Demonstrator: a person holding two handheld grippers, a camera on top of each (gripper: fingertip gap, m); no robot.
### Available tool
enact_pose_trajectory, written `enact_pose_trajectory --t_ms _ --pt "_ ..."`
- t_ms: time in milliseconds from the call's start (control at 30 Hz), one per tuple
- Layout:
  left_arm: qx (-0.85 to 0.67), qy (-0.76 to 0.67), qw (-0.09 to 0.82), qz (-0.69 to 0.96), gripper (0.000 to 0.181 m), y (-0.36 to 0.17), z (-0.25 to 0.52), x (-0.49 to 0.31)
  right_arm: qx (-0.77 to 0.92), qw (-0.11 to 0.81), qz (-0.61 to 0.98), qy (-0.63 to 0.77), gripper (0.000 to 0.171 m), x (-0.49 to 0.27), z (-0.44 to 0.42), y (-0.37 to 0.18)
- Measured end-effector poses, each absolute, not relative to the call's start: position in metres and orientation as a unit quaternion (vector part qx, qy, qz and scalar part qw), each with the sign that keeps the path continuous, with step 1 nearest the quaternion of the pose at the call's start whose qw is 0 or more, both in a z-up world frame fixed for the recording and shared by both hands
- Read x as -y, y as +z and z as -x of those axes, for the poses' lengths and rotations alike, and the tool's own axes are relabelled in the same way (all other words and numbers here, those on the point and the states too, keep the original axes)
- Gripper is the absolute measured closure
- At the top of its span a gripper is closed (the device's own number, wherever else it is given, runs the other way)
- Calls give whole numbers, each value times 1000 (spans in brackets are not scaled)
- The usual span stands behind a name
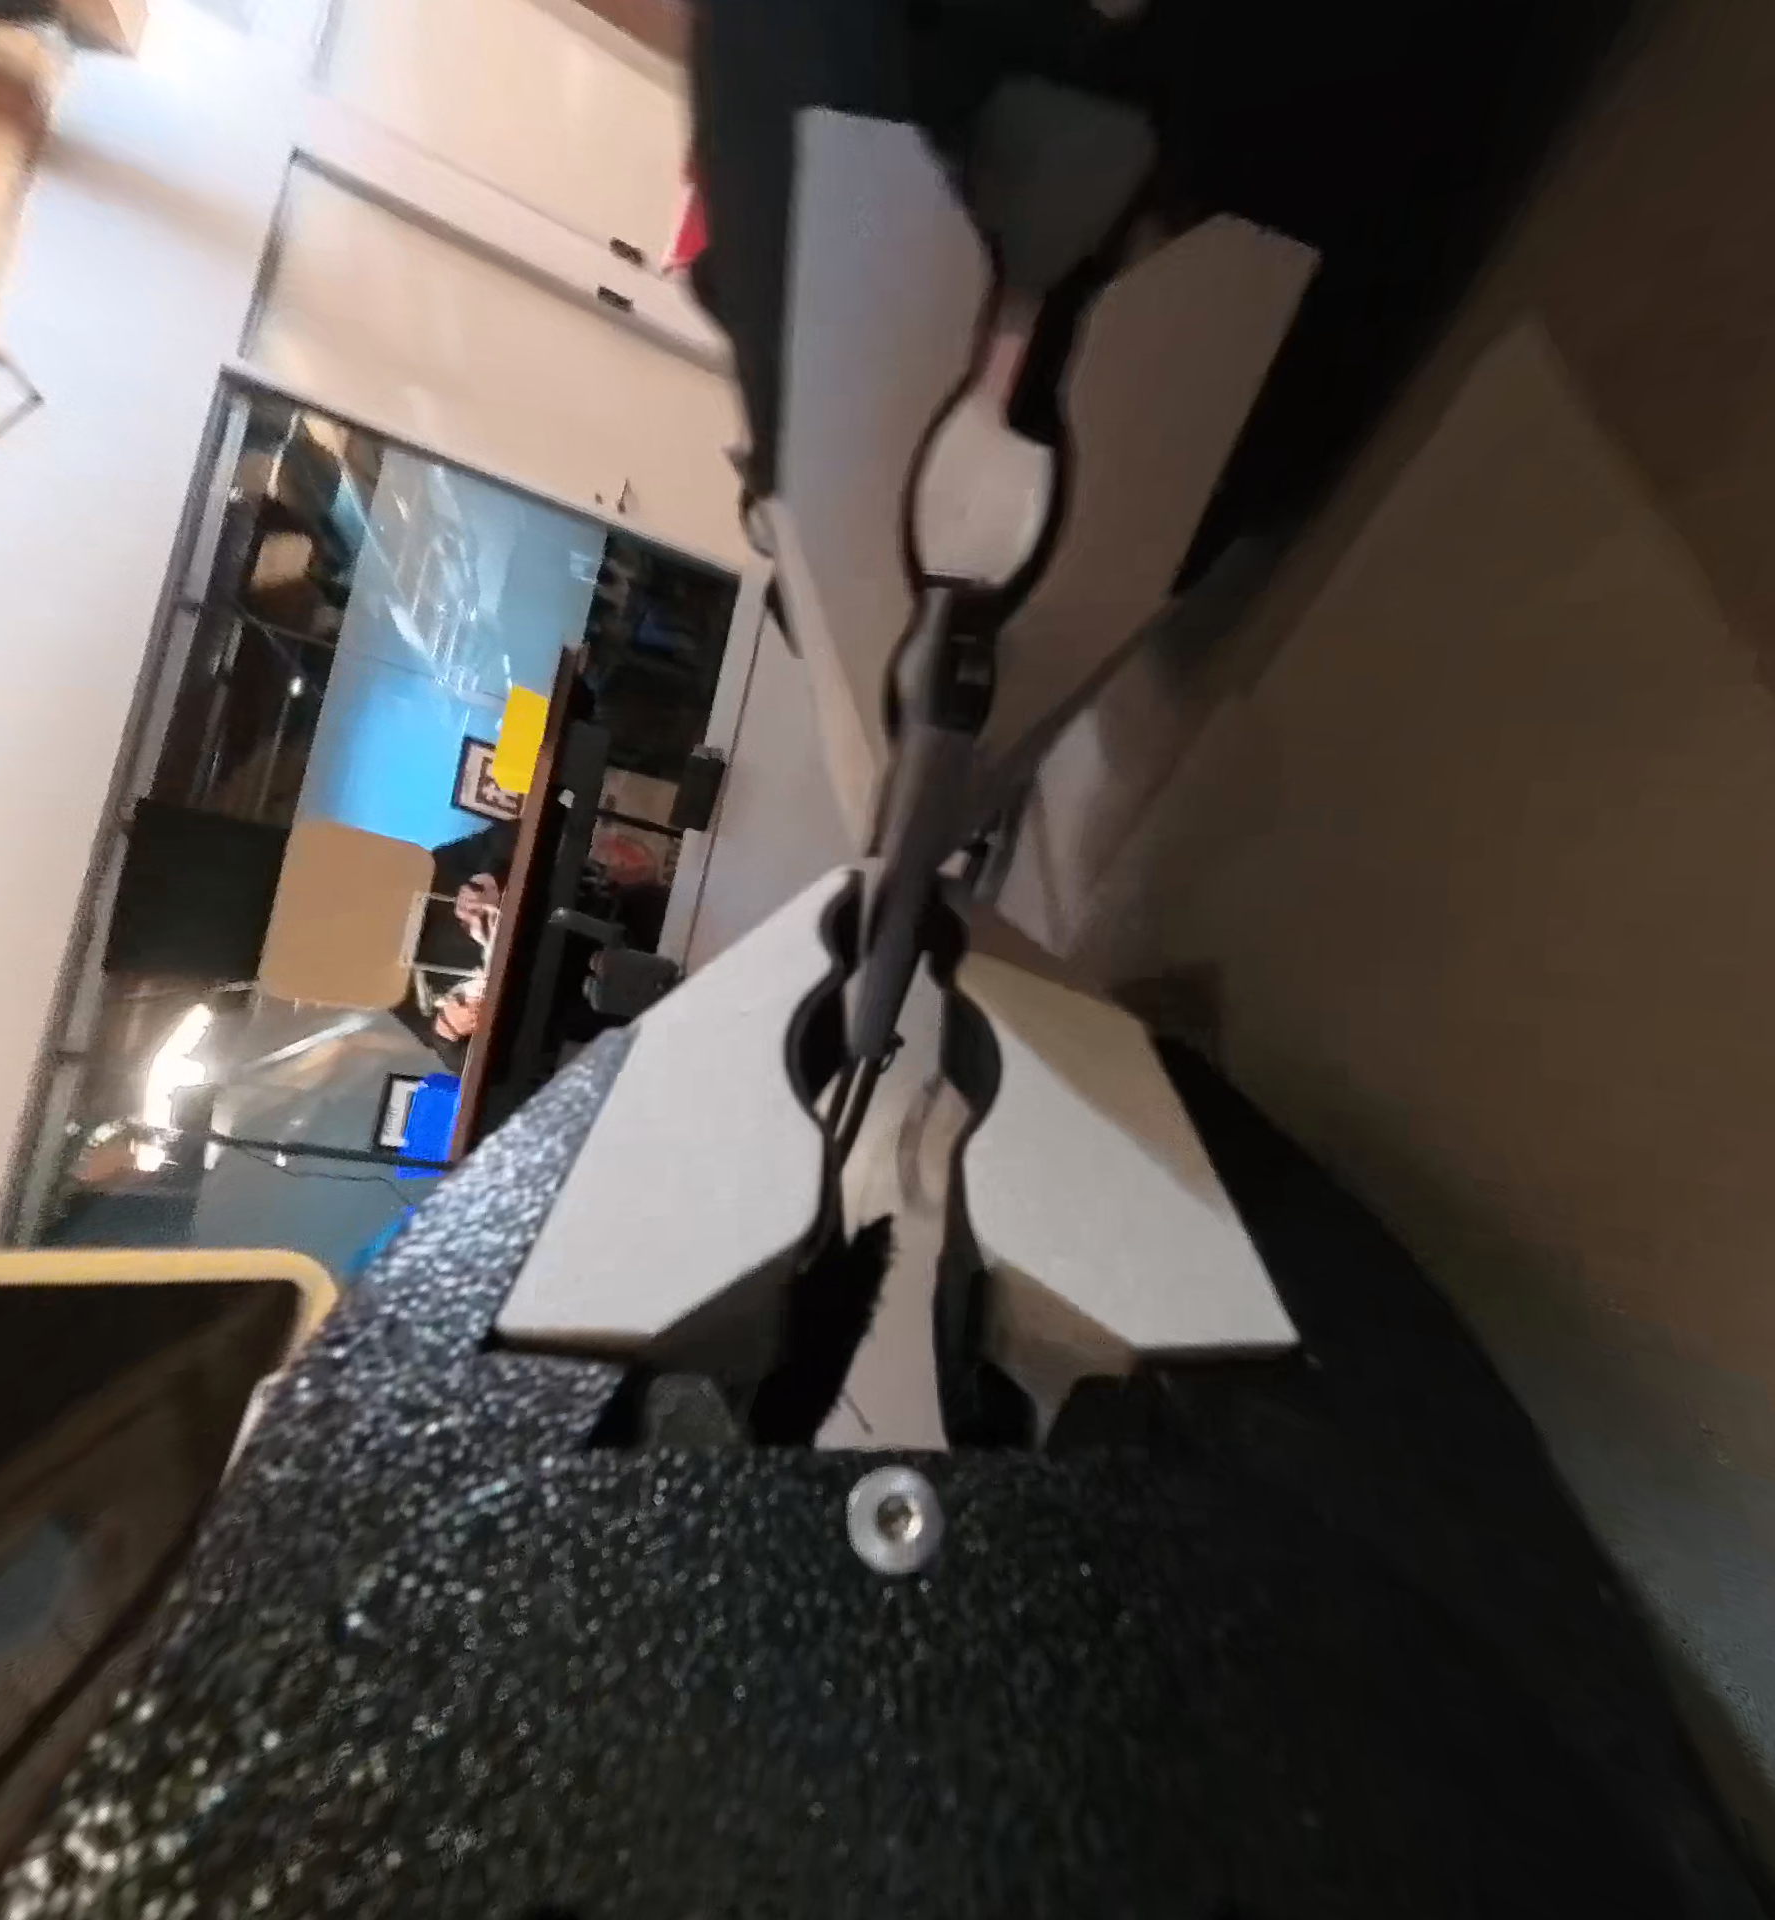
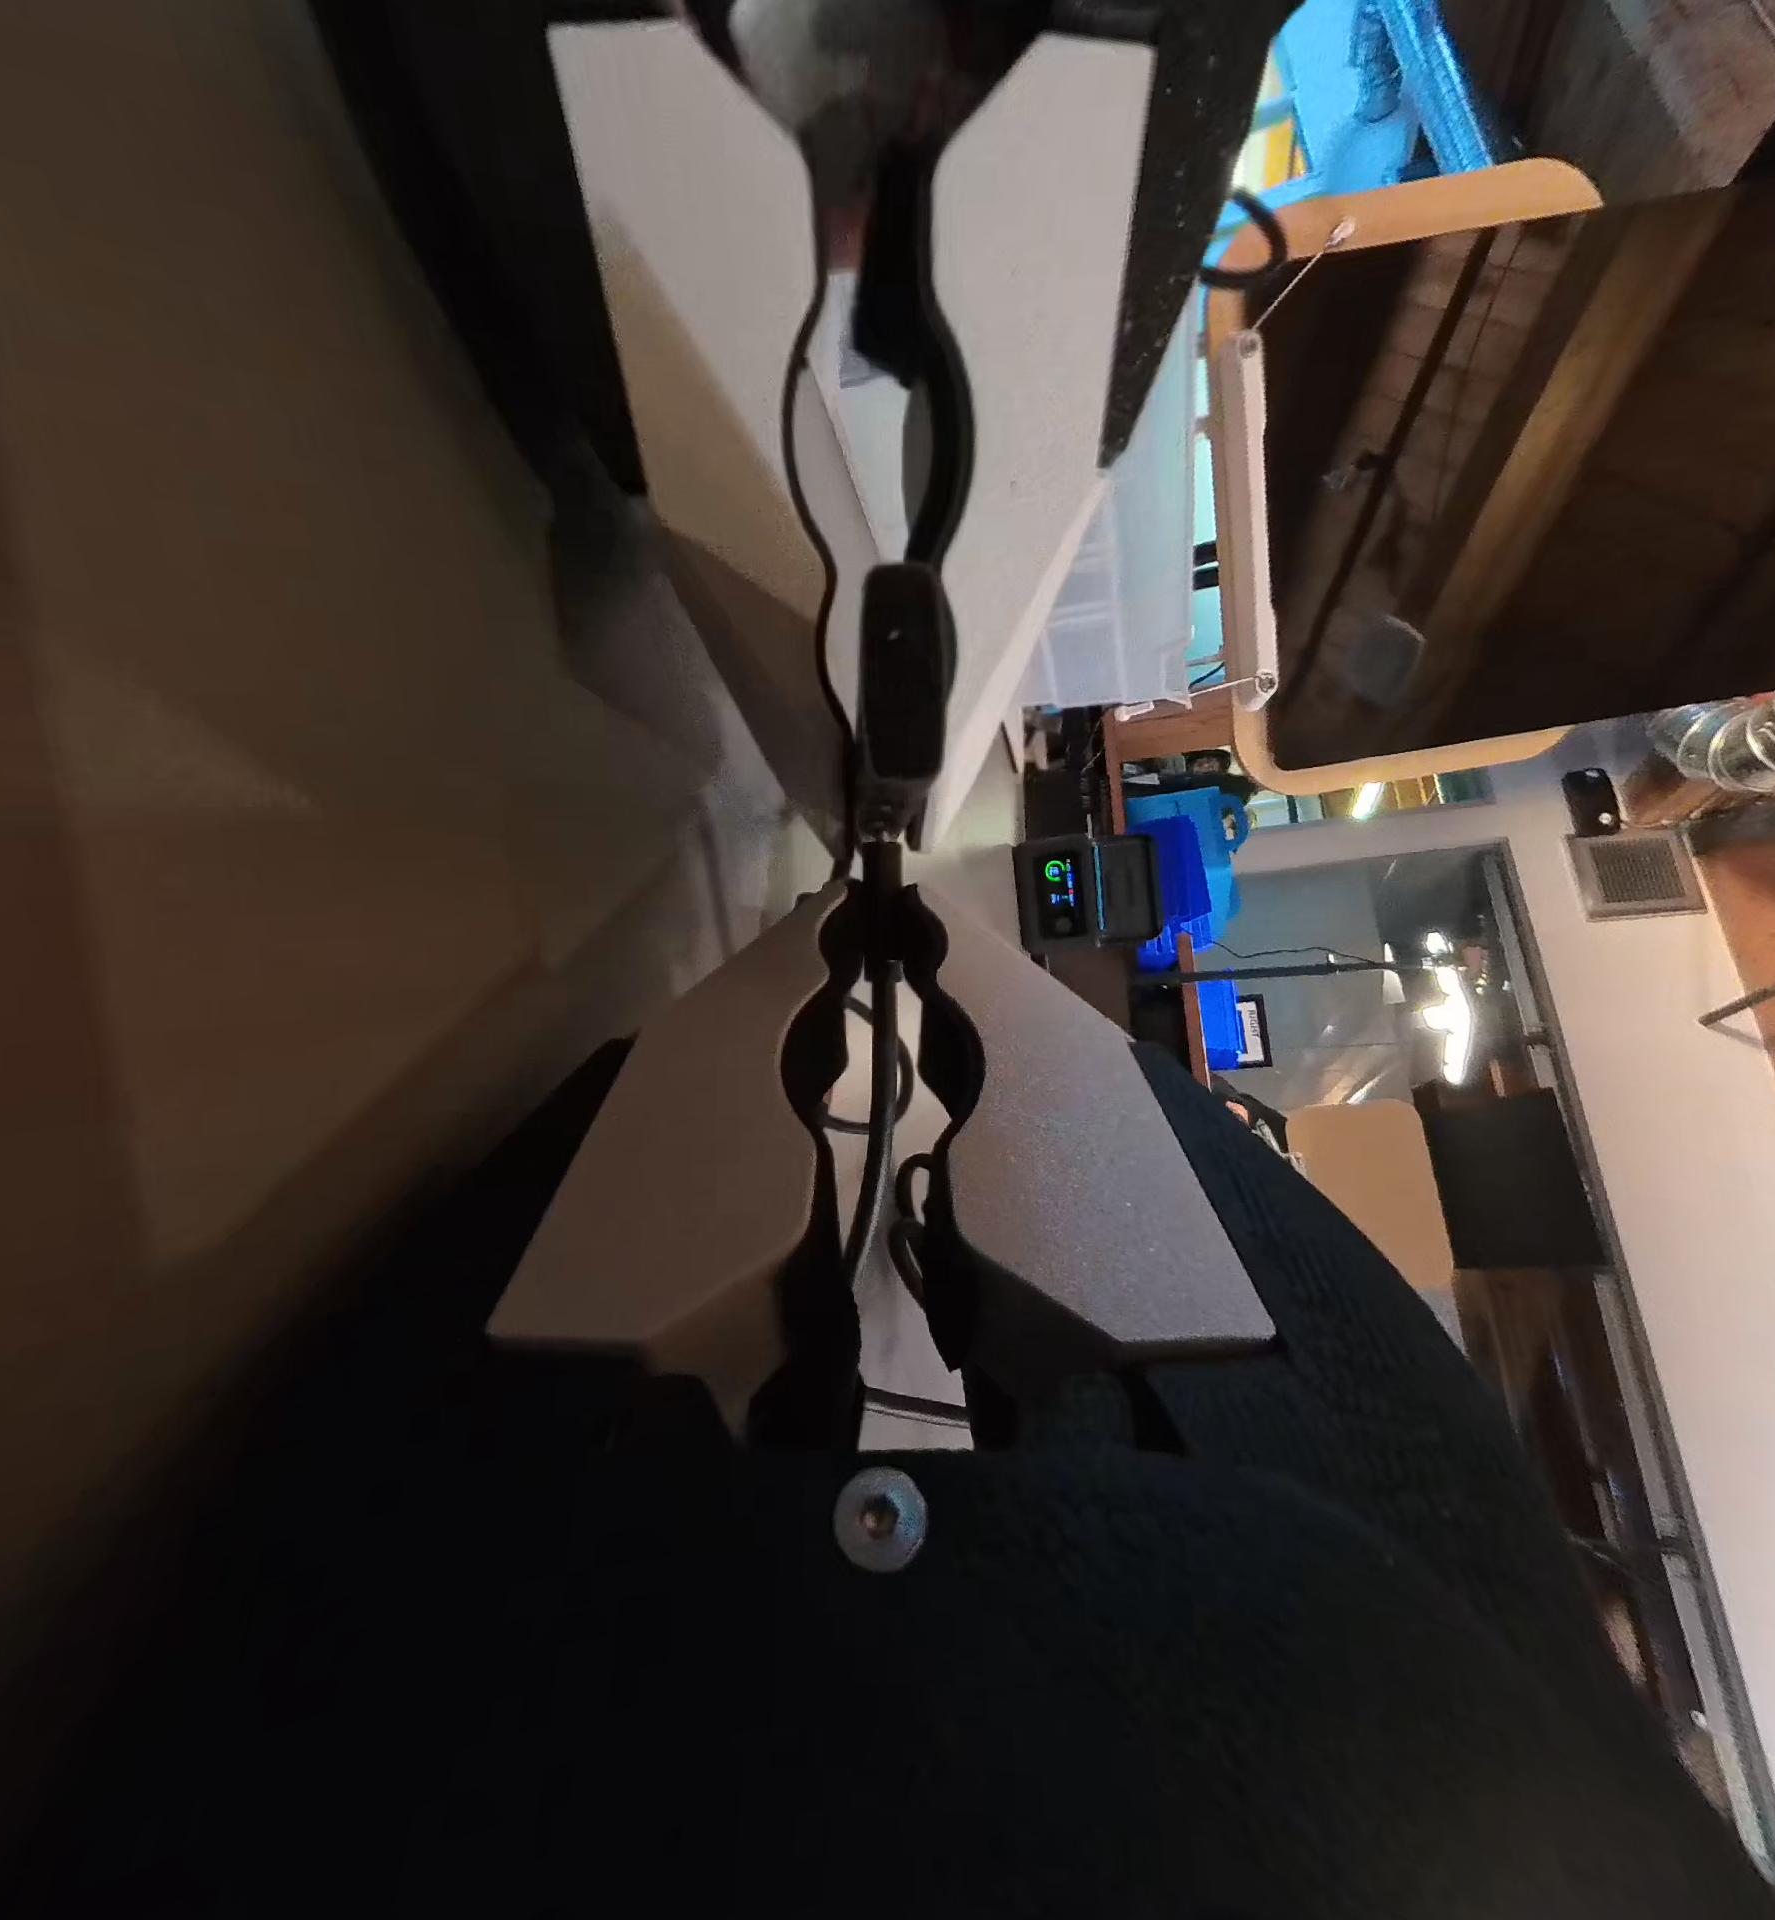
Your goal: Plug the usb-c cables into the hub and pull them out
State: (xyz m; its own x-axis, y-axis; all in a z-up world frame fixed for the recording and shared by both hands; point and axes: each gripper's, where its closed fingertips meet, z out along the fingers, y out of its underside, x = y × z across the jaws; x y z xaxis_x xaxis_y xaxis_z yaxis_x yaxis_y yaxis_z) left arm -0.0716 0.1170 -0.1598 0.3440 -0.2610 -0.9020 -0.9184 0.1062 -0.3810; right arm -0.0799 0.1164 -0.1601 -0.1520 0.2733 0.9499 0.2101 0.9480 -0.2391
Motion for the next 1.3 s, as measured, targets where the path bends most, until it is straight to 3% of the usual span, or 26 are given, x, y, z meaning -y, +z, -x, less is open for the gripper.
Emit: enact_pose_trajectory --t_ms 200,333,433,533,800,967,1100,1200,1300 --pt "-517 328 533 584 174 -164 67 -106 763 629 146 23 167 -113 69 -163" --pt "-438 297 554 643 174 -153 103 -101 733 631 253 24 166 -164 40 -156" --pt "-479 322 533 619 174 -162 91 -106 721 645 253 25 166 -158 38 -149" --pt "-503 332 531 596 174 -163 84 -105 663 676 309 93 167 -158 33 -105" --pt "-492 326 533 606 174 -163 88 -110 535 717 424 139 167 -206 -54 79" --pt "-493 325 534 605 174 -163 88 -110 516 722 447 110 167 -217 -117 145" --pt "-499 328 532 600 174 -163 87 -110 512 710 481 55 167 -249 -161 140" --pt "-500 333 531 598 174 -163 87 -111 519 671 530 -17 167 -290 -193 91" --pt "-502 336 529 596 174 -163 86 -111 542 597 591 -1 166 -310 -210 22"
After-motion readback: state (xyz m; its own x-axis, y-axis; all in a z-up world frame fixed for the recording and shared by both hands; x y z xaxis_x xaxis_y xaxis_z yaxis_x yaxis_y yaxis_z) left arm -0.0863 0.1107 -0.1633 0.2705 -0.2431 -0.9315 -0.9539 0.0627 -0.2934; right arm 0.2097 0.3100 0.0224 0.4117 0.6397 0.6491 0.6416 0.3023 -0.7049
